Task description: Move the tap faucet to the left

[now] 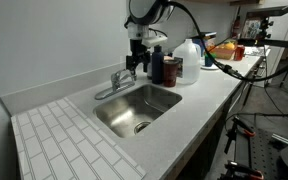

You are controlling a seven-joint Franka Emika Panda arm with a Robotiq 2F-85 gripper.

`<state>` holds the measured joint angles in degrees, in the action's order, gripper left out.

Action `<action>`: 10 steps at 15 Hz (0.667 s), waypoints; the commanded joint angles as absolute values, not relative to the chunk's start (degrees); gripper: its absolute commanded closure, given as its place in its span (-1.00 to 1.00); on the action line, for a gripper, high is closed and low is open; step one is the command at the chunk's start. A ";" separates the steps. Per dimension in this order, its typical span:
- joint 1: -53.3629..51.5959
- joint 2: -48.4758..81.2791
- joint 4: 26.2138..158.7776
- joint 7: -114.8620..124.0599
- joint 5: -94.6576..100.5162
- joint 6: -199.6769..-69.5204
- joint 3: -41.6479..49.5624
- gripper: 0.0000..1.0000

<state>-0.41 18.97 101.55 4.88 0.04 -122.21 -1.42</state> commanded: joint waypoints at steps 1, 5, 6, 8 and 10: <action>-2.10 21.25 98.96 4.17 -2.38 -123.41 -3.19 -1.00; -2.73 23.39 96.72 4.14 -3.71 -123.99 -4.41 -1.00; -2.99 23.97 95.97 4.35 -3.77 -124.28 -4.63 -1.00; -3.56 24.98 94.51 4.57 -3.63 -124.75 -5.00 -1.00; -4.32 26.40 92.65 5.04 -3.58 -125.15 -5.33 -1.00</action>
